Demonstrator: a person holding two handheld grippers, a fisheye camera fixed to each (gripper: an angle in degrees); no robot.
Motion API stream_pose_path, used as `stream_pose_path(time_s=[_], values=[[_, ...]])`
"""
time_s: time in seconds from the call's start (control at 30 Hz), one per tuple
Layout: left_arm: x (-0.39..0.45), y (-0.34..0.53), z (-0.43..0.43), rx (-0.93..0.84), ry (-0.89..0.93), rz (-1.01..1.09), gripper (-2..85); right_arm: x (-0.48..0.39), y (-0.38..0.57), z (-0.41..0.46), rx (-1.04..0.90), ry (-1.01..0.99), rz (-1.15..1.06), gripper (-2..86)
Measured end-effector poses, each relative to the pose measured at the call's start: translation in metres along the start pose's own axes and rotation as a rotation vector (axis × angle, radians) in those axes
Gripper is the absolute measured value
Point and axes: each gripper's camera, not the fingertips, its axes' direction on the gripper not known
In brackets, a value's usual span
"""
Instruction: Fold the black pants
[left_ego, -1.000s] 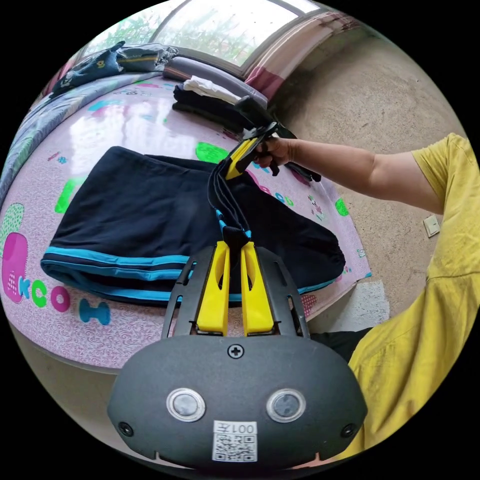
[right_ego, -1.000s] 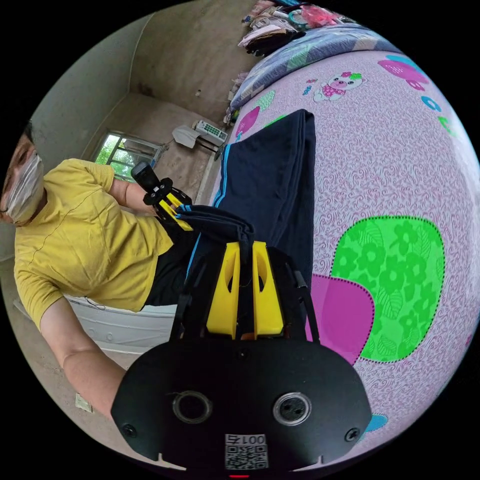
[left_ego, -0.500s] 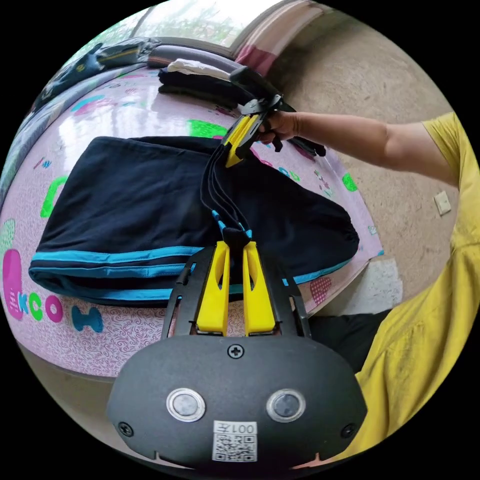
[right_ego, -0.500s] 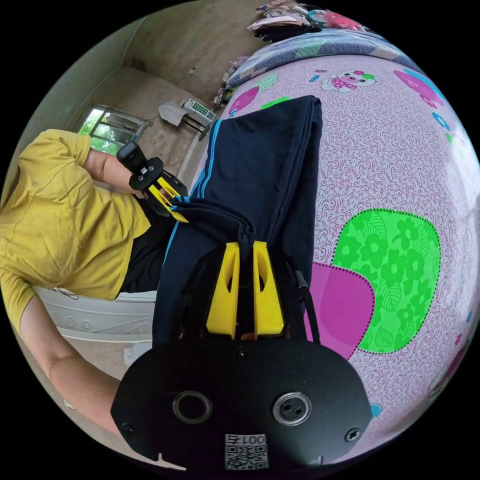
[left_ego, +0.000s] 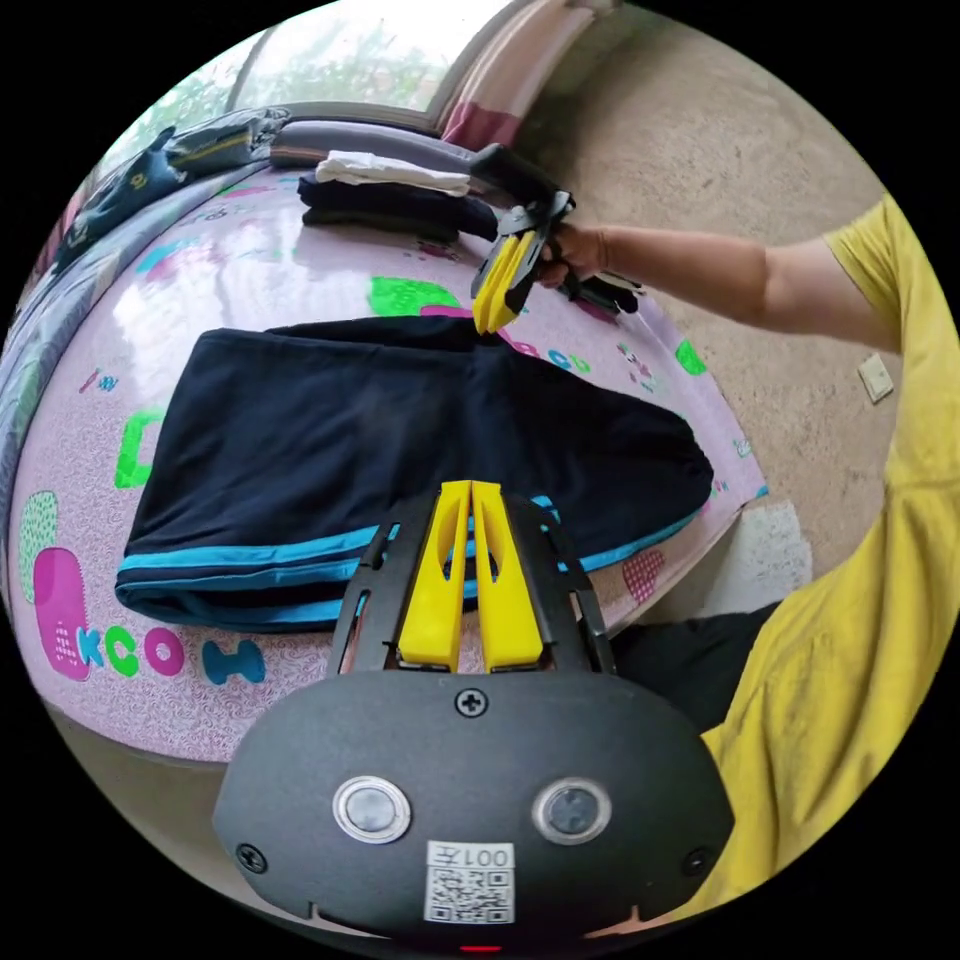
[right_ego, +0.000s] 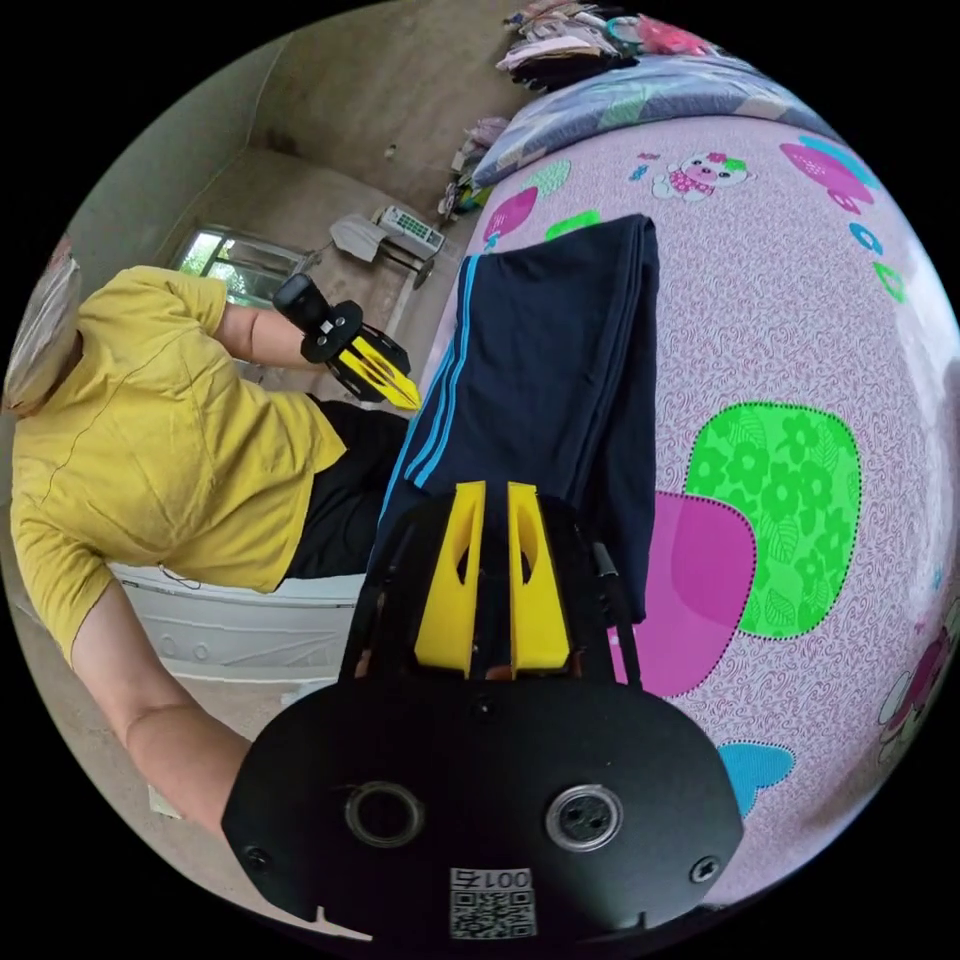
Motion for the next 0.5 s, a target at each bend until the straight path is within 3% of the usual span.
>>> stream_pose_path(time_s=[0.23,0.37,0.5], values=[[-0.017,-0.014,0.033,-0.035,0.171,-0.111,-1.3,0.006,-0.014,0.045,-0.166,0.070,0.015,0.8],[-0.021,-0.001,0.046,-0.102,0.162,-0.140,-1.2,0.009,-0.017,0.043,-0.152,0.068,0.031,0.6],[-0.041,0.014,0.004,0.032,0.117,-0.216,-1.2,0.001,-0.031,0.013,-0.085,0.104,-0.013,1.0]])
